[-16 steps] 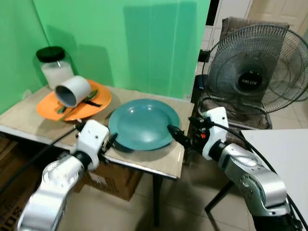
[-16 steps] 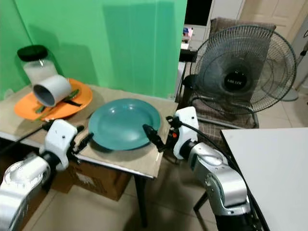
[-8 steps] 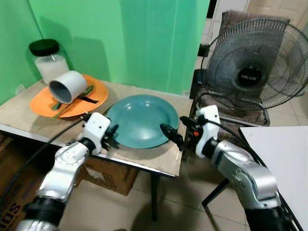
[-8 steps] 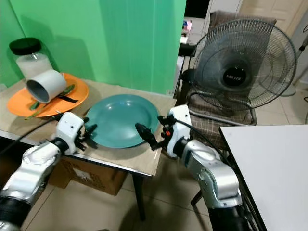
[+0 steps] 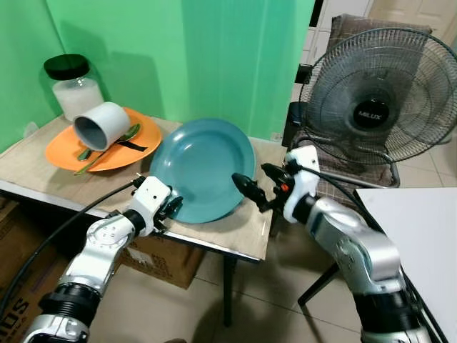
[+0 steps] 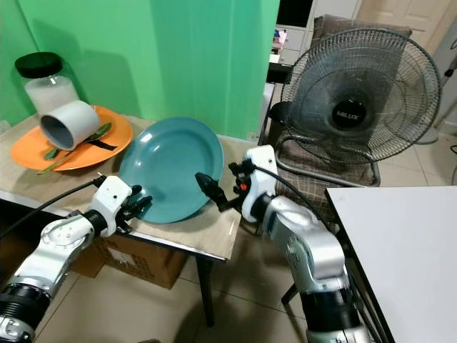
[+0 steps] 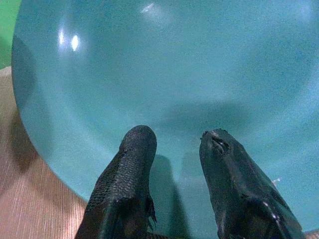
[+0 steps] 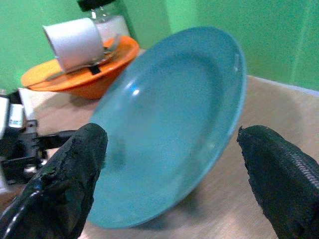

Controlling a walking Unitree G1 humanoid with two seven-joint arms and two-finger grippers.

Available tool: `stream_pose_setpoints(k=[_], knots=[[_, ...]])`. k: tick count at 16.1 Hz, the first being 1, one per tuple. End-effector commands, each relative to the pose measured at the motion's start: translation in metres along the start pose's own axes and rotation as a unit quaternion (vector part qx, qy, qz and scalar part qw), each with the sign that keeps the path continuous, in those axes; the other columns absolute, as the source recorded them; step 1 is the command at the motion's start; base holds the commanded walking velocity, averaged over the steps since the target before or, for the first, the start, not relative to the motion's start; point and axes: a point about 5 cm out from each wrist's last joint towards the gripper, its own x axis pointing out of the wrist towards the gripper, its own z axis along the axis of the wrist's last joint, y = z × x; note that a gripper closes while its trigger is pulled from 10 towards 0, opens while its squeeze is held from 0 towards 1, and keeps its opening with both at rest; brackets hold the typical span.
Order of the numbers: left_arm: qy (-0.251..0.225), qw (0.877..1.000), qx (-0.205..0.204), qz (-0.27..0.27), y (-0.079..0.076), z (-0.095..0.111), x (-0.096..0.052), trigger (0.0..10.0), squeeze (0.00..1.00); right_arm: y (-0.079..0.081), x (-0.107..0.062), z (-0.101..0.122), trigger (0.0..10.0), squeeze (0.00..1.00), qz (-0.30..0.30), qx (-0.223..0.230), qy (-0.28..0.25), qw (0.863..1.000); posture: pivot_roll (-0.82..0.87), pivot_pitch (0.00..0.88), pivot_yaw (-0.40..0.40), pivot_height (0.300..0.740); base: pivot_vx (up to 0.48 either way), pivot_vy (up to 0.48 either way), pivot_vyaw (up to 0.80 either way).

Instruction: Setting the table

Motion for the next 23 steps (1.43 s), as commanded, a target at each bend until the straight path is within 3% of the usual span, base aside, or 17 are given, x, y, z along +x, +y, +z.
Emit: stream_pose_setpoints(k=[1, 4, 7, 8, 9, 10, 11, 12, 15, 23], knots=[[0.029, 0.999, 0.003, -0.016, -0.003, -0.011, -0.001, 10.0, 0.0, -0.006, 0.004, 0.0, 10.0, 1.0, -0.015, 0.0, 0.014, 1.0, 0.02, 0.033, -0.014, 0.74, 0.0, 0.0, 0.0], [0.029, 0.999, 0.007, -0.019, -0.002, -0.012, -0.002, 10.0, 0.0, -0.011, 0.014, 0.001, 10.0, 1.0, -0.028, 0.024, 0.015, 0.999, 0.02, 0.034, -0.015, 0.74, 0.0, 0.0, 0.0], [0.027, 0.999, 0.009, -0.023, -0.002, -0.012, 0.0, 10.0, 0.0, -0.019, 0.029, -0.005, 10.0, 1.0, -0.082, 0.053, 0.051, 0.994, 0.02, 0.033, -0.014, 0.74, 0.0, 0.0, 0.0], [0.026, 0.999, 0.011, -0.025, -0.002, -0.012, 0.0, 10.0, 0.0, -0.012, 0.033, -0.006, 10.0, 0.0, -0.06, 0.108, 0.052, 0.991, 0.02, 0.033, -0.013, 0.74, 0.0, 0.0, 0.0], [0.026, 0.999, 0.011, -0.026, -0.002, -0.012, 0.0, 10.0, 0.0, -0.005, 0.035, -0.009, 10.0, 0.0, -0.037, 0.148, 0.058, 0.987, 0.02, 0.033, -0.011, 0.74, 0.0, 0.0, 0.0], [0.026, 0.999, 0.012, -0.027, -0.002, -0.012, 0.0, 10.0, 0.0, -0.002, 0.037, -0.013, 8.5, 0.0, -0.03, 0.163, 0.067, 0.984, 0.02, 0.035, -0.011, 0.74, 0.0, 0.0, 0.0], [0.026, 0.999, 0.012, -0.027, -0.002, -0.012, 0.001, 10.0, 0.0, 0.0, 0.037, -0.017, 4.9, 0.0, -0.033, 0.173, 0.074, 0.982, 0.02, 0.035, -0.011, 0.74, 0.0, 0.0, 0.0], [0.026, 0.999, 0.013, -0.028, -0.002, -0.012, 0.001, 10.0, 0.0, 0.0, 0.038, -0.019, 0.0, 0.0, -0.037, 0.183, 0.078, 0.979, 0.02, 0.035, -0.011, 0.74, 0.0, 0.0, 0.0], [0.025, 0.999, 0.015, -0.03, -0.002, -0.013, 0.001, 10.0, 0.0, 0.002, 0.041, -0.027, 0.0, 0.0, -0.045, 0.241, 0.081, 0.966, 0.02, 0.04, -0.007, 0.74, 0.0, 0.0, 0.0], [0.028, 0.999, 0.021, -0.031, -0.001, -0.014, 0.003, 10.0, 0.0, 0.007, 0.045, -0.031, 0.0, 0.0, -0.06, 0.266, 0.085, 0.958, 0.02, 0.041, -0.003, 0.74, 0.0, 0.0, 0.0]])
